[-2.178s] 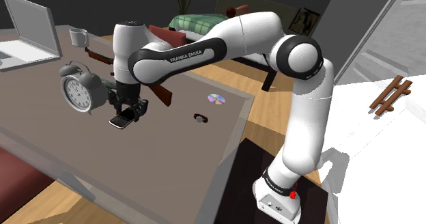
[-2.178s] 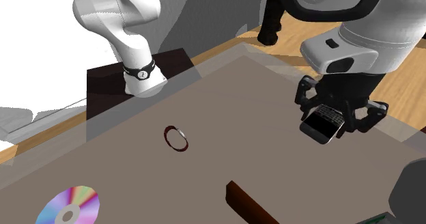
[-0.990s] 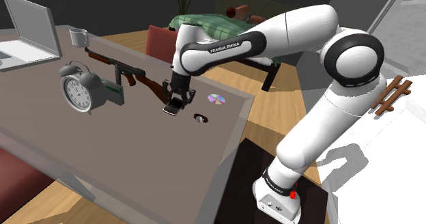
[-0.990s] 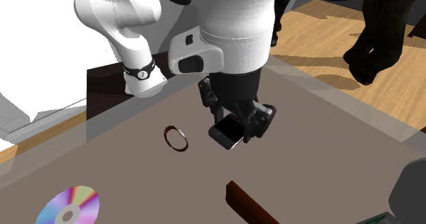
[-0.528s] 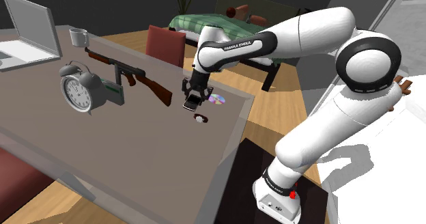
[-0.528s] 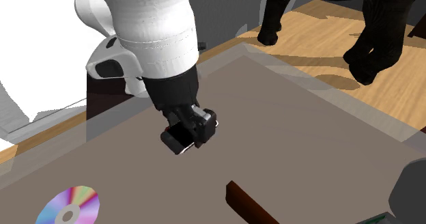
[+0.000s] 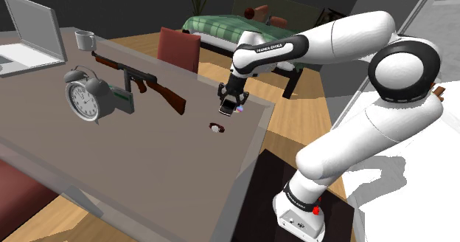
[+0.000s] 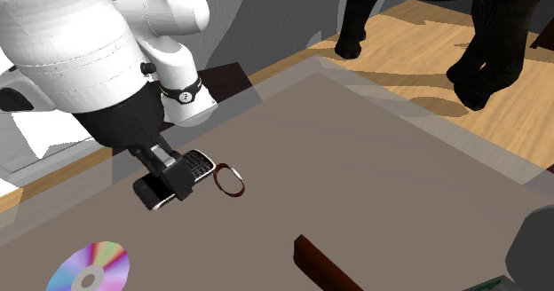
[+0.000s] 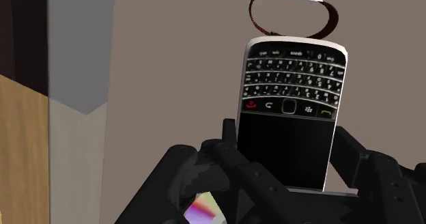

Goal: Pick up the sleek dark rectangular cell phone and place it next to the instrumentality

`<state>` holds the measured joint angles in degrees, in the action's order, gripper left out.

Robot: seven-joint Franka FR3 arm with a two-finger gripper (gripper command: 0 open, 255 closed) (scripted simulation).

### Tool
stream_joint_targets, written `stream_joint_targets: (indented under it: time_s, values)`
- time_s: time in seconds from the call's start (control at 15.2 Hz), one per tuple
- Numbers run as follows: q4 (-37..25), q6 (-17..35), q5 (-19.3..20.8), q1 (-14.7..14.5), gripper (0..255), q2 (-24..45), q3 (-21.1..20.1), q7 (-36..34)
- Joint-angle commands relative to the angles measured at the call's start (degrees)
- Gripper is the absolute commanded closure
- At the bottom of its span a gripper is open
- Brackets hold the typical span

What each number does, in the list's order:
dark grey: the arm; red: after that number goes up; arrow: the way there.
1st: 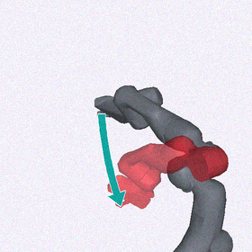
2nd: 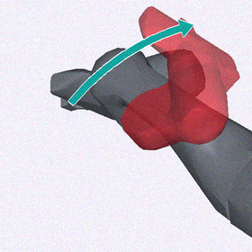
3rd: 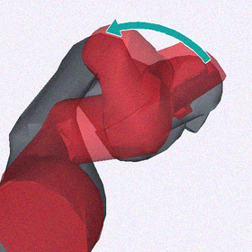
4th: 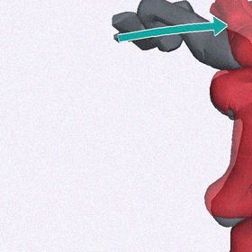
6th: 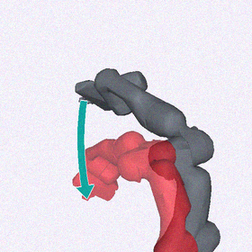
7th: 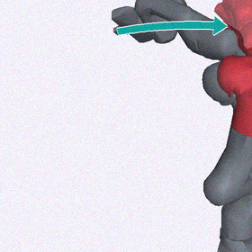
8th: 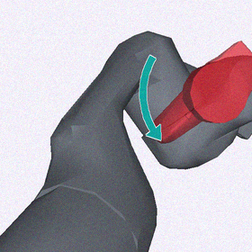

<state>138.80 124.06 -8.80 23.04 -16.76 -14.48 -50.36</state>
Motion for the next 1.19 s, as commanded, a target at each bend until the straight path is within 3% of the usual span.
stream_joint_targets:
  time_s: [0.0, 0.53, 1.12]
  values:
    - [0.9, 0.0, 0.4, 1.2, 255, -0.7, 2.0, 3.0]
    - [0.6, -0.9, 3.0, 6.5, 255, -0.2, 10.0, 14.5]
    - [-4.8, -1.9, 5.4, 12.2, 255, 4.9, 18.4, 27.0]
